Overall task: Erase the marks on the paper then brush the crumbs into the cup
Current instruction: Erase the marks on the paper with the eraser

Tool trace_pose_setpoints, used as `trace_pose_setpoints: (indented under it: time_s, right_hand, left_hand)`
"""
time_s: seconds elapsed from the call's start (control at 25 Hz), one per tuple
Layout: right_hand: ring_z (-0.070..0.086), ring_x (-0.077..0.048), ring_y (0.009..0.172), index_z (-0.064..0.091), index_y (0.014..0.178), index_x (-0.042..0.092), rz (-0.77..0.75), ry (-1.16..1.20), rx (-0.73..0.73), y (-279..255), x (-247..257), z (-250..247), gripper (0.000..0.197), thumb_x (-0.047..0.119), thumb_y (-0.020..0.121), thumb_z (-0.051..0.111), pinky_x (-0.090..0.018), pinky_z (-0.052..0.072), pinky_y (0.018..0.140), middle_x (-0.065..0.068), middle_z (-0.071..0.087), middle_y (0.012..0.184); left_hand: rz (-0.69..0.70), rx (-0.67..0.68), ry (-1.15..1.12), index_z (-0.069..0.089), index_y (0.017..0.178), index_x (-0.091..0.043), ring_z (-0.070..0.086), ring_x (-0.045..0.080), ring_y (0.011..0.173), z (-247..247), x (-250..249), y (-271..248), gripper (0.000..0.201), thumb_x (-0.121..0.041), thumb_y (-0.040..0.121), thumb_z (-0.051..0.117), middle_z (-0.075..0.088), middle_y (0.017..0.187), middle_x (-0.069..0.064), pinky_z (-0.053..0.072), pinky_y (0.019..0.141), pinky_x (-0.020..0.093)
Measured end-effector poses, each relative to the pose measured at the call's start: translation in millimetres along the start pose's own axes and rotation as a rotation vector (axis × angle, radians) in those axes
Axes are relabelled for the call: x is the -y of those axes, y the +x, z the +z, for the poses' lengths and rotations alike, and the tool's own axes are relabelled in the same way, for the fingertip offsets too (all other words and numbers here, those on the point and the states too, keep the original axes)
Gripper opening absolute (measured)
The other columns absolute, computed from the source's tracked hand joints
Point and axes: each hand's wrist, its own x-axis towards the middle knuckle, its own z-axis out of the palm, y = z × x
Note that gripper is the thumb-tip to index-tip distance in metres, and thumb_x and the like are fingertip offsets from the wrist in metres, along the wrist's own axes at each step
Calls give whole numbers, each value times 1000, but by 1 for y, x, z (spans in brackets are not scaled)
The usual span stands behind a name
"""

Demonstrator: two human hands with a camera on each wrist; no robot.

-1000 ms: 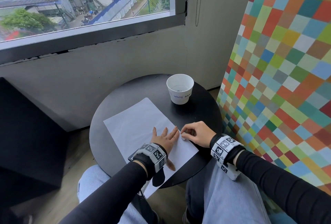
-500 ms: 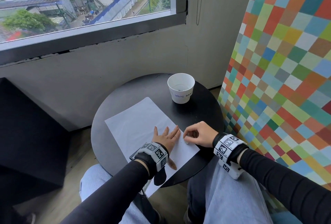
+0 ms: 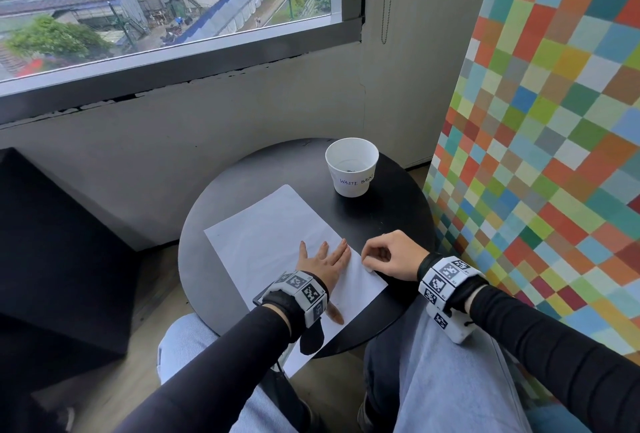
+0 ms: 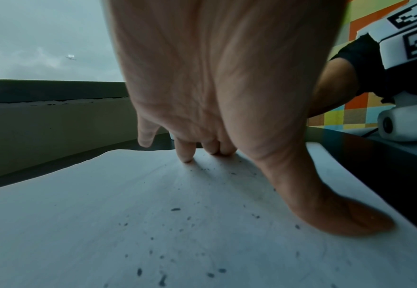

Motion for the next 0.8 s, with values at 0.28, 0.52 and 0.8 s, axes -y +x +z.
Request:
trace_pose_setpoints:
  time_s: [0.28, 0.52, 0.8]
  right_hand:
    - [49, -8, 56, 69, 71, 18, -4, 12, -14, -3, -2, -1, 5, 15, 75, 68, -16, 39, 56, -1, 60, 60]
    - [51, -8, 56, 71, 73, 17, -7, 27, 6, -4, 0, -1, 6, 14, 77, 68, -16, 40, 56, -1, 63, 61]
    - [53, -11, 58, 72, 78, 18, -27, 11, -7, -4, 1, 0, 2, 17, 79, 70, -13, 40, 58, 2, 63, 62]
  left_hand:
    - [-7, -5, 7, -18, 155, -16, -8, 32, 152, 1, -1, 1, 138, -63, 68, 78, -22, 163, -2, -1, 114, 69]
    - [-5, -2, 2, -18, 155, -17, -8, 32, 152, 1, -1, 0, 138, -63, 68, 78, -22, 163, -2, -2, 114, 69]
    - [-11, 3, 5, -18, 155, -17, -8, 31, 152, 0, -1, 0, 137, -63, 69, 78, -22, 163, -2, -1, 114, 69]
